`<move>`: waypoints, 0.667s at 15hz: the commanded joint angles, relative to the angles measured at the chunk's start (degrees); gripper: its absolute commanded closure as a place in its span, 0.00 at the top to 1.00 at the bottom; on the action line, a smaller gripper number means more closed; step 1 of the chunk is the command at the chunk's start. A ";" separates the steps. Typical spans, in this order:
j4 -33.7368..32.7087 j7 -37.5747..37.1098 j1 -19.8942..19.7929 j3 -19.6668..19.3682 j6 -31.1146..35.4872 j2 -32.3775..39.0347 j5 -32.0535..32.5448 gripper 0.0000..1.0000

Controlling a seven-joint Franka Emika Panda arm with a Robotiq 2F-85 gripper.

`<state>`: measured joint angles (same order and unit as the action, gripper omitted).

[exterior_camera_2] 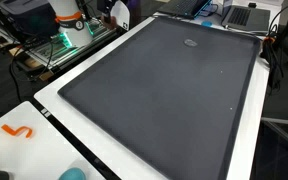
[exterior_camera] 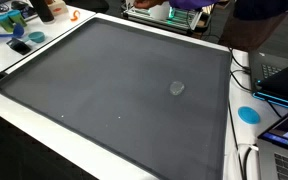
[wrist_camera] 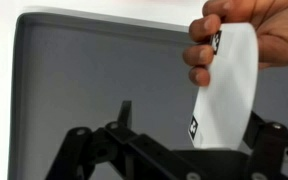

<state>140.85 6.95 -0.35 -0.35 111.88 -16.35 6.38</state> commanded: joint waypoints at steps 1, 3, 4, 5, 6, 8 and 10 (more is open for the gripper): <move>-0.06 -0.06 0.19 -0.17 -0.08 0.01 0.04 0.75; -0.10 -0.05 0.21 -0.13 -0.09 0.07 0.19 0.68; -0.08 0.01 0.23 -0.10 -0.07 0.04 0.23 0.58; -0.09 -0.01 0.23 -0.12 -0.08 0.06 0.19 0.50; -0.06 0.06 0.28 -0.07 -0.02 0.04 0.28 0.42; -0.05 0.09 0.37 -0.03 -0.02 0.01 0.33 0.28; 0.02 0.24 0.47 0.02 0.10 -0.05 0.40 0.12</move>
<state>140.85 6.95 -0.12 -0.29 111.88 -16.35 6.38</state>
